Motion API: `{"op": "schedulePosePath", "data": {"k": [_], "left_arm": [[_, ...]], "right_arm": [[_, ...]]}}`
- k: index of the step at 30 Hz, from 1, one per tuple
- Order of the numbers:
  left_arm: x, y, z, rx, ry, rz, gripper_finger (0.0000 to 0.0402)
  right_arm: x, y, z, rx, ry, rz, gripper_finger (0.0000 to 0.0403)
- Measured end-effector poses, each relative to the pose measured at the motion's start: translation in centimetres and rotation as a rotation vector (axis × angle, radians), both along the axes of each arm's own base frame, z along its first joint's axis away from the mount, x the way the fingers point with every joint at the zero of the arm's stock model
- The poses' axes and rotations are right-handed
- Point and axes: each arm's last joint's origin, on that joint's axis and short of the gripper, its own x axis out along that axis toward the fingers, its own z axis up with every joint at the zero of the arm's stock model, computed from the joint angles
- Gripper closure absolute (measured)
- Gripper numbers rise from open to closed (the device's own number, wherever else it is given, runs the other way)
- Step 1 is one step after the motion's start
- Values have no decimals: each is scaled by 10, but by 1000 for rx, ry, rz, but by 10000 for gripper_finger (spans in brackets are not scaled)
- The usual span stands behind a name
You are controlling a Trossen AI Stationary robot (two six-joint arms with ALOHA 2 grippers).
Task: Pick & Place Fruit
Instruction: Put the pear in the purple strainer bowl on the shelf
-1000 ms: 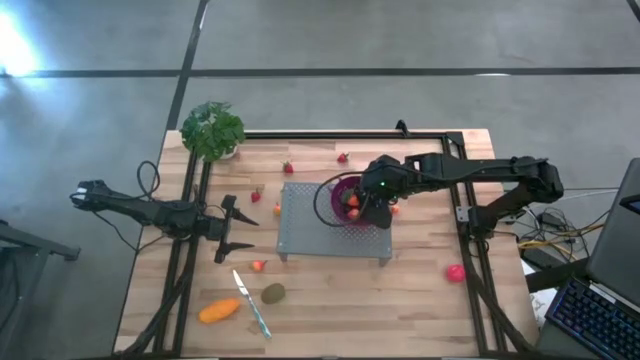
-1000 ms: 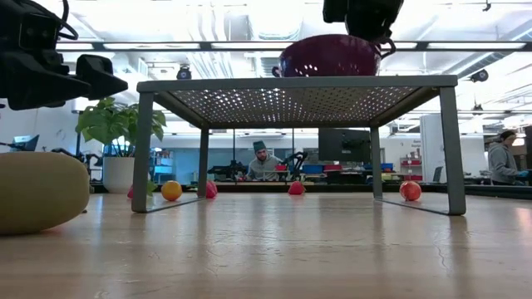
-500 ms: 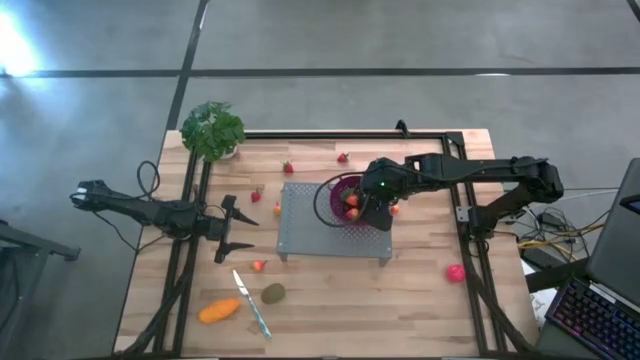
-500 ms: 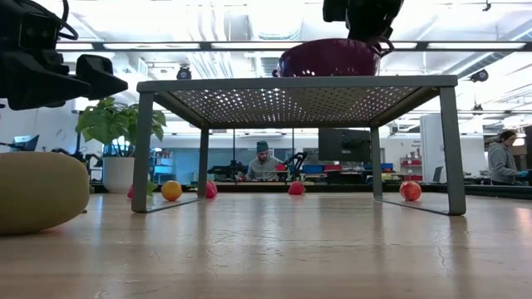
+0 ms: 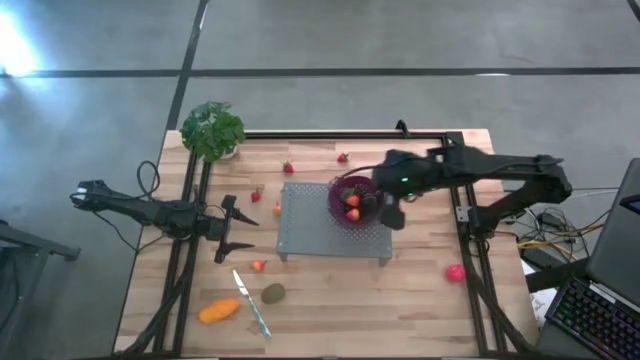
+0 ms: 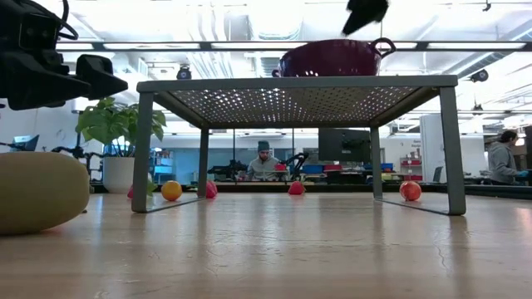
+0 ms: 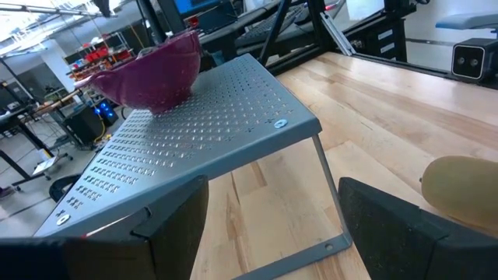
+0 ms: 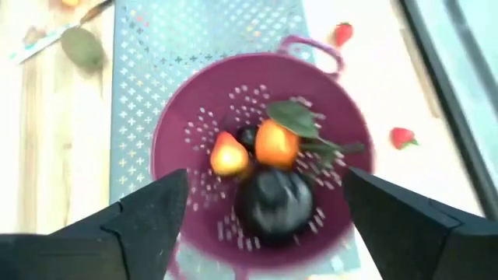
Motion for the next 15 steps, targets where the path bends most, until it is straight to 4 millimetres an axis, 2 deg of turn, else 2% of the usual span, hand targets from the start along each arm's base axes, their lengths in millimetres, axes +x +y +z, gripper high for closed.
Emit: {"op": "schedulePosePath", "data": {"k": [5,8,11,15], "left_arm": [[0,0,0,0,1,0,110],[0,0,0,0,0,0,110],[0,0,0,0,0,0,110],[0,0,0,0,0,0,110]], "right_arm": [[-48,-5,30,-48,-74,-171,104],[-78,-7,40,-52,-145,-268,118],[-100,-7,42,-27,-193,-303,127],[-122,-9,32,-33,-198,-363,138]]}}
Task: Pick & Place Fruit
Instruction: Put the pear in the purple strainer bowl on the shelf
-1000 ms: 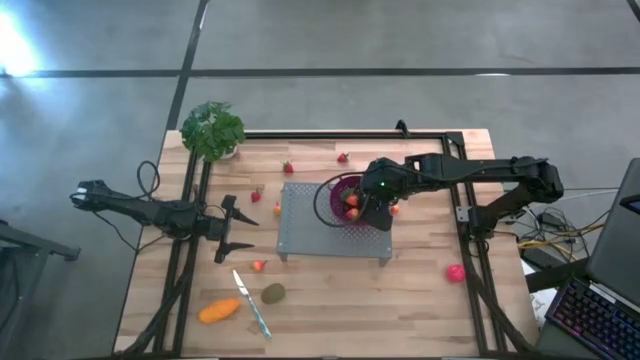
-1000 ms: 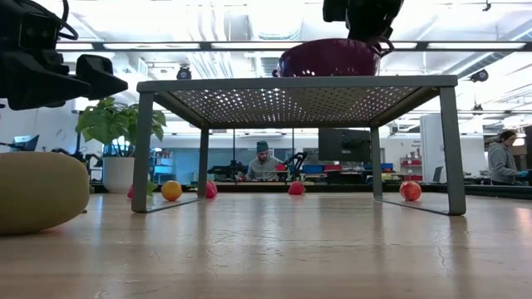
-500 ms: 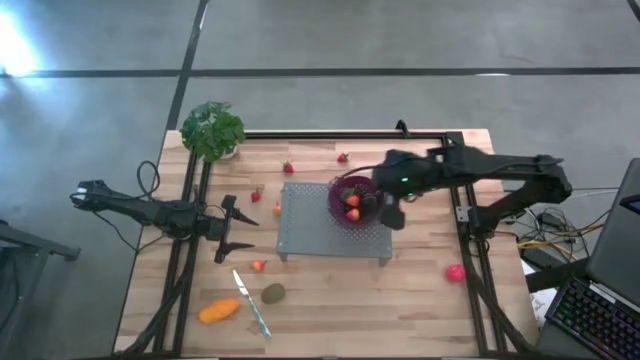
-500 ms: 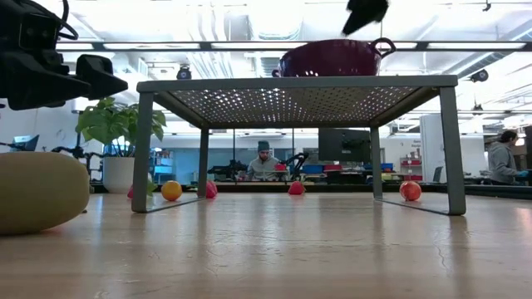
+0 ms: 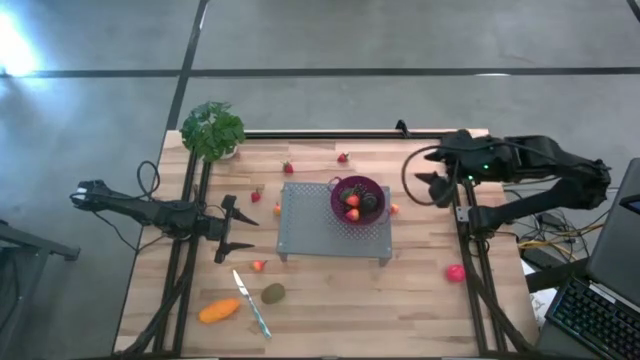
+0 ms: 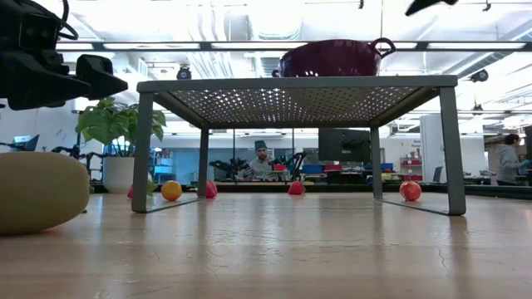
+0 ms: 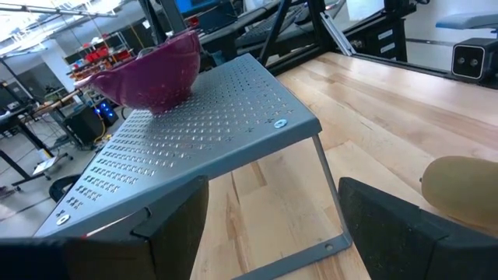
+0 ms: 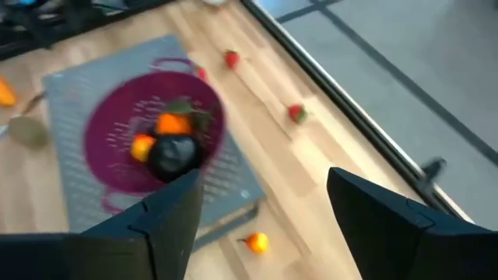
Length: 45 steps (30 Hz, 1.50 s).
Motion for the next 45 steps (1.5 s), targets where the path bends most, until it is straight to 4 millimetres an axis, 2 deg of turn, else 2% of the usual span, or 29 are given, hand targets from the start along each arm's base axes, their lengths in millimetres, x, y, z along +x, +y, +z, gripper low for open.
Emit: {"op": "schedulePosePath", "data": {"k": [3,10,19,23,26,34,40,45], "left_arm": [[0,0,0,0,0,0,110],[0,0,0,0,0,0,110],[0,0,0,0,0,0,110],[0,0,0,0,0,0,110],[0,0,0,0,0,0,110],[0,0,0,0,0,0,110],[0,0,0,0,0,0,110],[0,0,0,0,0,0,110]], "right_arm": [[-8,-1,-17,30,-4,-102,147],[-14,-5,-71,148,6,-454,167],[-15,-15,-131,211,105,-694,157],[-17,-26,-147,226,137,-832,148],[-20,-38,-151,247,143,-907,148],[-7,-82,-163,396,92,-781,166],[-4,-103,-175,398,194,-702,177],[0,-111,-182,329,332,-447,178]]}}
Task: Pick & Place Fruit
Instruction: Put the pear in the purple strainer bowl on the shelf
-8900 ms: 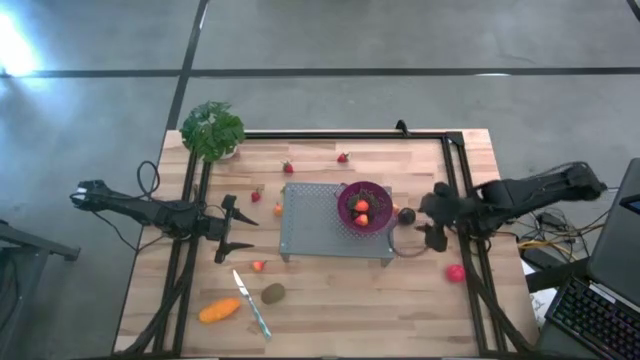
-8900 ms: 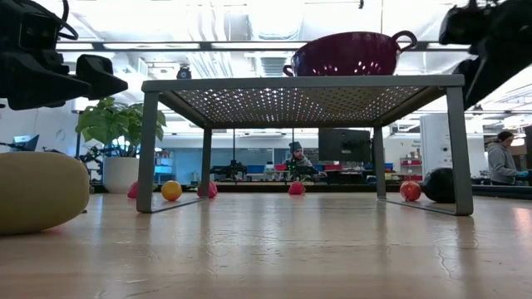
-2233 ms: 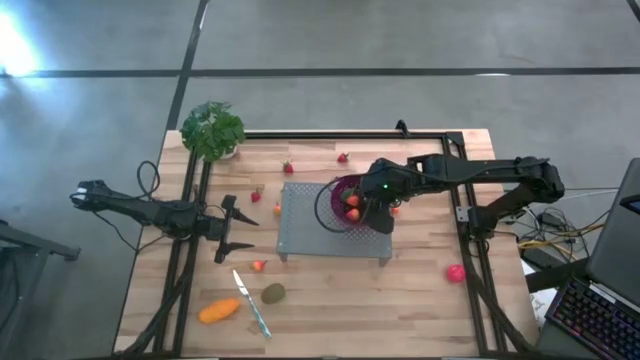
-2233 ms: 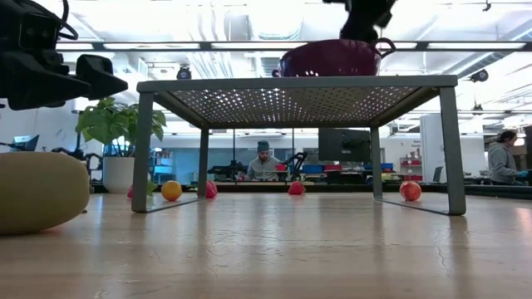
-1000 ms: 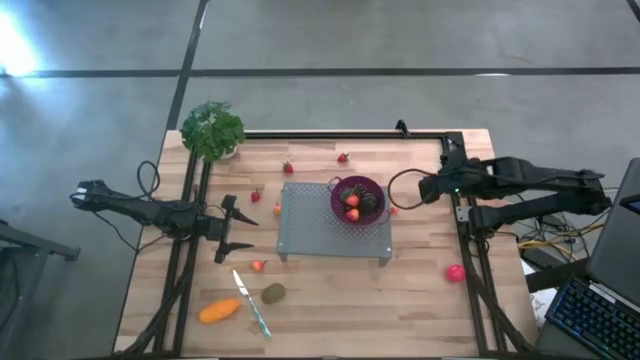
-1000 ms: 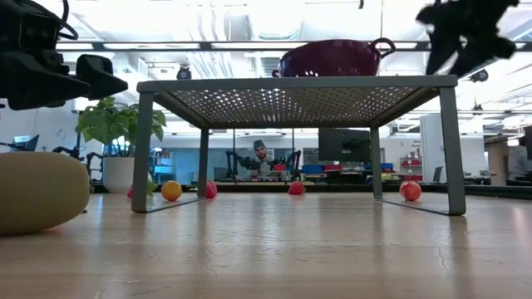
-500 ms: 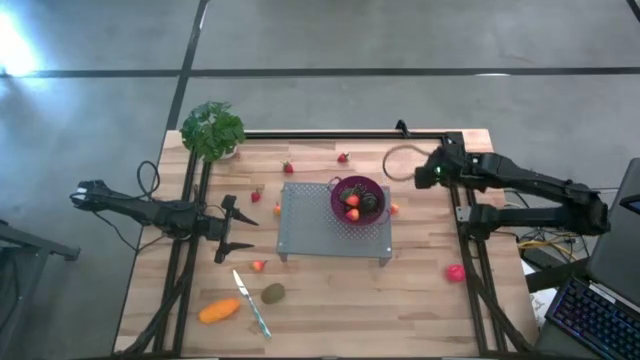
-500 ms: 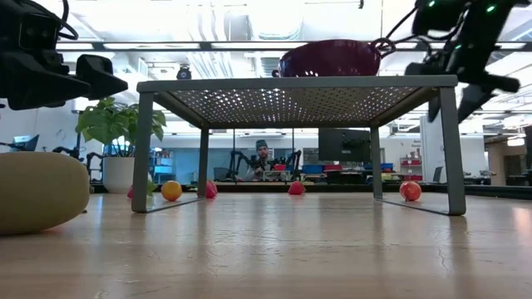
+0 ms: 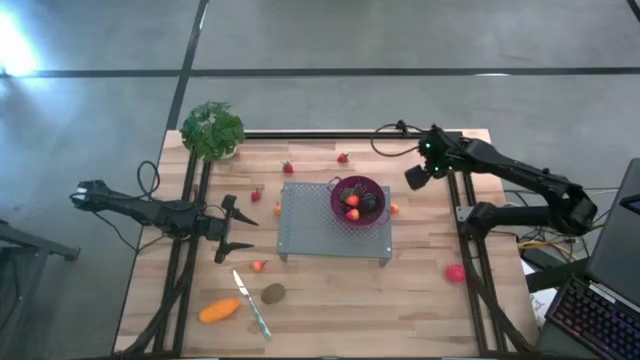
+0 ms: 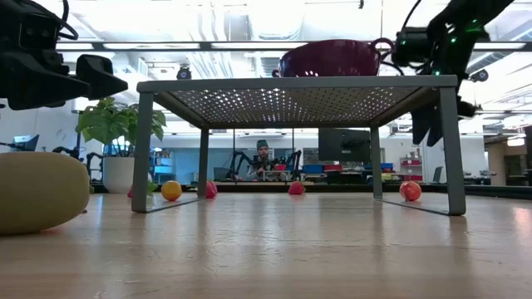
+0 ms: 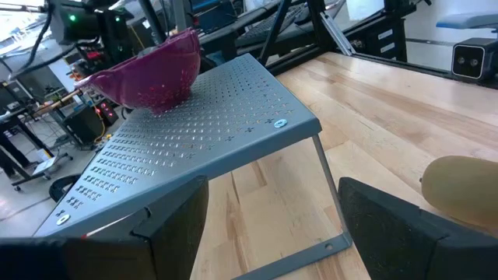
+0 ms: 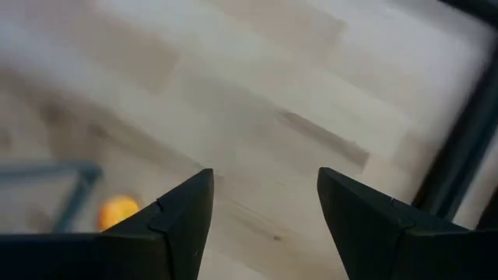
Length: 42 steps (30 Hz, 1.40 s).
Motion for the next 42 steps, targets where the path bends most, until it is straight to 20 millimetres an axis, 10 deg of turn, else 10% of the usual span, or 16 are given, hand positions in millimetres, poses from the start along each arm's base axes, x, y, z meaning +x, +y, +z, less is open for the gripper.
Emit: {"op": "schedulePosePath", "data": {"k": [16,42], "left_arm": [[0,0,0,0,0,0,110],[0,0,0,0,0,0,110]], "right_arm": [[21,-12,-29,94,100,403,155],[46,25,-41,69,83,795,170]]}}
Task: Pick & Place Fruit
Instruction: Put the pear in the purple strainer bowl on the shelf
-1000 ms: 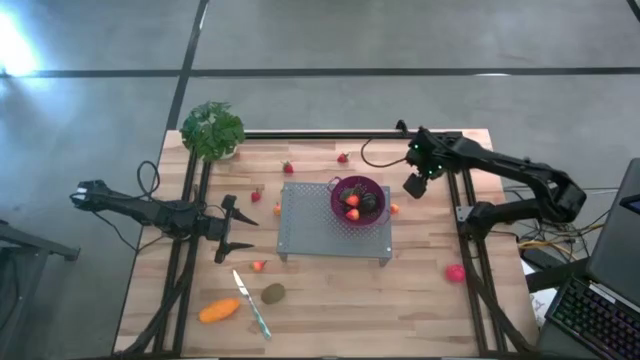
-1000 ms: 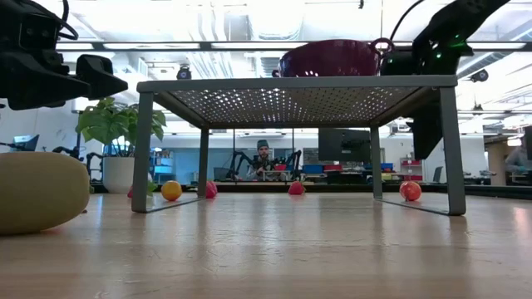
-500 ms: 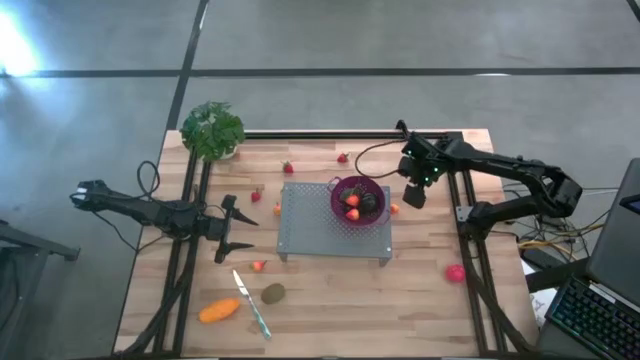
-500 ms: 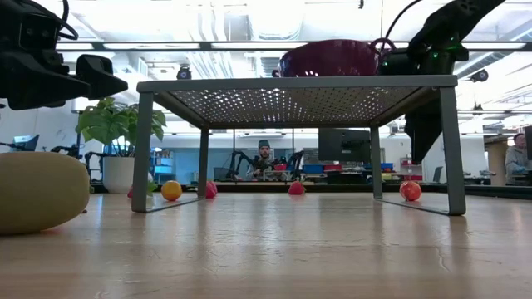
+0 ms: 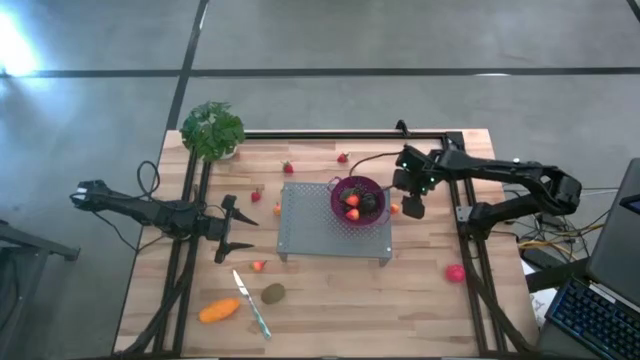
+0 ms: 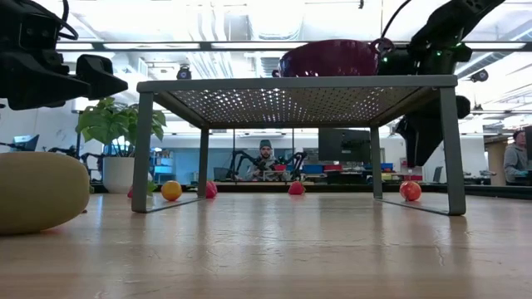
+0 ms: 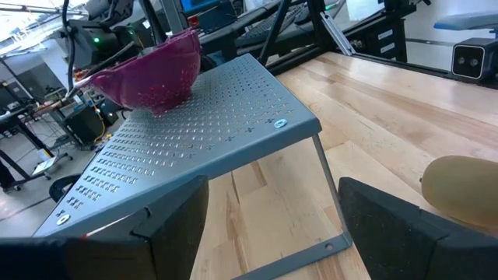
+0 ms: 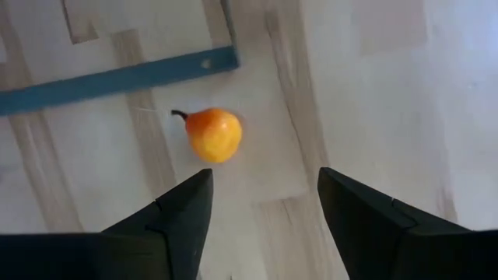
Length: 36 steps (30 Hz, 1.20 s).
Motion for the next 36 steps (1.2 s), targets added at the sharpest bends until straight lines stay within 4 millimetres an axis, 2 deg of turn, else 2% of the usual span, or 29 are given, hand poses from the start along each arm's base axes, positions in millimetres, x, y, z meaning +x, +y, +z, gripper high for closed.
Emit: {"op": "schedulePosePath", "data": {"k": [6,20,36], "left_arm": [[0,0,0,0,0,0,110],[0,0,0,0,0,0,110],[0,0,0,0,0,1,110]], "right_arm": [[-1,7,-9,40,-11,18,150],[4,14,-20,15,-66,37,96],[6,15,-25,-2,-110,37,116]]}}
